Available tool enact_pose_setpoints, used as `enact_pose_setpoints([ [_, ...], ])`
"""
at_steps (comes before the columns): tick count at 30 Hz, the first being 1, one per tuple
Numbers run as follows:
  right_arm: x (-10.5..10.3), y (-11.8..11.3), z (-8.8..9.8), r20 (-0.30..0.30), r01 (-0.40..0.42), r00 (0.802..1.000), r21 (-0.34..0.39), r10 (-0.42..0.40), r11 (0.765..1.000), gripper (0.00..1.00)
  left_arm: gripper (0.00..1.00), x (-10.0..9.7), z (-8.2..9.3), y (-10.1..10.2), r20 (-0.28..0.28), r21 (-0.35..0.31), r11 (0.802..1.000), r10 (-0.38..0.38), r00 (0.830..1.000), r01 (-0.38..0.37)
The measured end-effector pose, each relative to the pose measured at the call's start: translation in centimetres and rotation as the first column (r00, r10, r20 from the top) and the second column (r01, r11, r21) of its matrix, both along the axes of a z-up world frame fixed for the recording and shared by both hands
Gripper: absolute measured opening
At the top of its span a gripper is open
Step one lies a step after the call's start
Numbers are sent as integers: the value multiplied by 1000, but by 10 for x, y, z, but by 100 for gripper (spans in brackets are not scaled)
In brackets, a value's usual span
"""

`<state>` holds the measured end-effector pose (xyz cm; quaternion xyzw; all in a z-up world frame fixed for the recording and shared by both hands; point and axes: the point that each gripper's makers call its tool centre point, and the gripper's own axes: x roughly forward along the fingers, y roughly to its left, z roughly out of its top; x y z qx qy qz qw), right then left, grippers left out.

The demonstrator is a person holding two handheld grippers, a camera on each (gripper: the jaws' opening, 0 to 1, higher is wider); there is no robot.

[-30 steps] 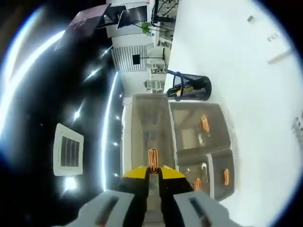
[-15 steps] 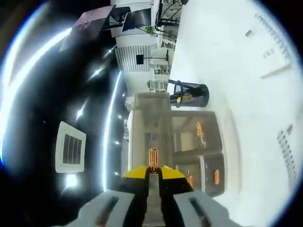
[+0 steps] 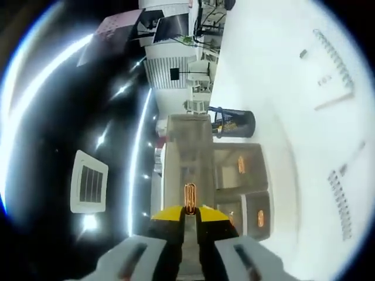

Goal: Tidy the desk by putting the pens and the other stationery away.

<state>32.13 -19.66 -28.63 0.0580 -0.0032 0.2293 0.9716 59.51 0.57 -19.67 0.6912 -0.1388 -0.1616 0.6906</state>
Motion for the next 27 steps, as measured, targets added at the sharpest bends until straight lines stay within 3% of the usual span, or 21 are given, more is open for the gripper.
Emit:
enact_pose_setpoints([
  [19, -7, 5, 0, 5, -16, 1000, 13, 16, 1000, 54, 9, -16, -4, 7, 5, 4, 1000, -2, 1000, 2],
  [23, -7, 7, -1, 5, -21, 1000, 15, 21, 1000, 54, 18, -21, -9, 12, -80, -119, 993, -29, 996, 19],
  [25, -7, 9, -2, 2, -26, 1000, 17, 26, 1000, 54, 25, -24, -10, 14, -92, -127, 992, -36, 995, 25],
  [27, -7, 11, -3, 0, -32, 999, 19, 32, 999, 54, 39, -35, -17, 17, -146, -204, 977, -98, 984, 67],
])
